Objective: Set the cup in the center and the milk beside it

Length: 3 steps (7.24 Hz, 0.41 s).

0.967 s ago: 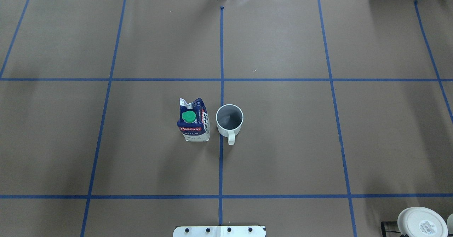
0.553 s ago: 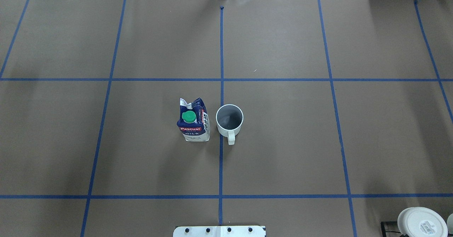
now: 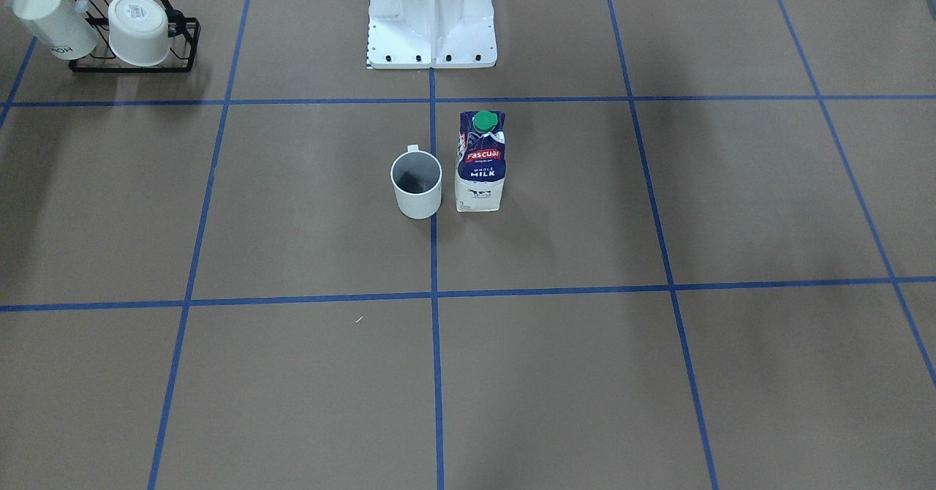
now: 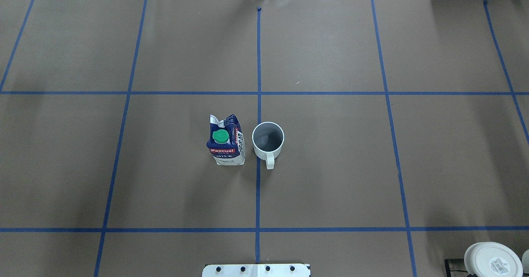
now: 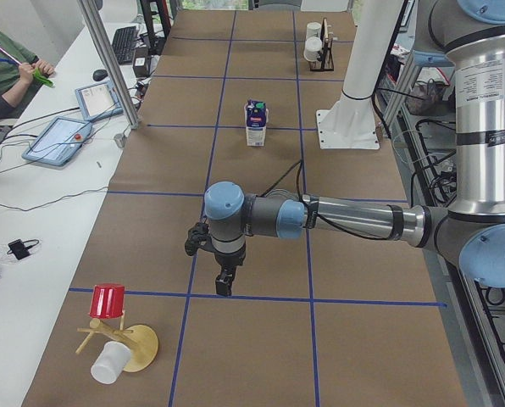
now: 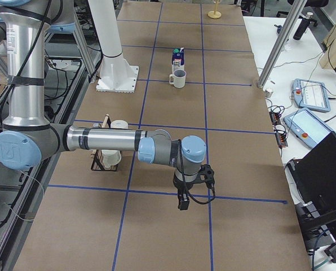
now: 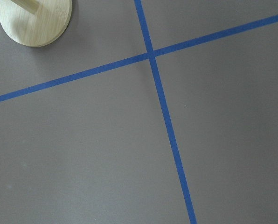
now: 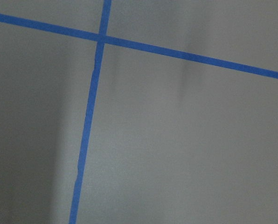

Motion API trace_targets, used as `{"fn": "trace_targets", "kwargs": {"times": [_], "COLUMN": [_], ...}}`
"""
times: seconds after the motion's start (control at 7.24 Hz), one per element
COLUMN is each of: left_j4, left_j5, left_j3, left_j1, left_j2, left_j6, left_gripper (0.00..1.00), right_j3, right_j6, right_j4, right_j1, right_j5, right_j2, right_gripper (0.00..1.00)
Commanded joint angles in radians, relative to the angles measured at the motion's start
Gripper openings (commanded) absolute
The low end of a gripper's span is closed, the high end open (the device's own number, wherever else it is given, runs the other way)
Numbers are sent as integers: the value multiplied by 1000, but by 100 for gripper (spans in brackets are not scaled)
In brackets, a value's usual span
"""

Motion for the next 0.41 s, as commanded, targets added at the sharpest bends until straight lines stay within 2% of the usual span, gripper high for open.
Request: {"fn": "trace_targets", "kwargs": {"times": [0.0,0.28], "left_j4": [0,0], "left_j5": [0,-5], "left_j3": [0,-1], "left_j1": [0,2], "left_j2": [0,0], "left_j6": [0,0], "left_gripper": [98,98], "right_j3": [1,-1], "right_j6": [-1,-1], "right_j4": [0,0], "right_j1": [0,0], "right_j5": [0,0], "right_j2": [0,0], "right_gripper": [100,100]}}
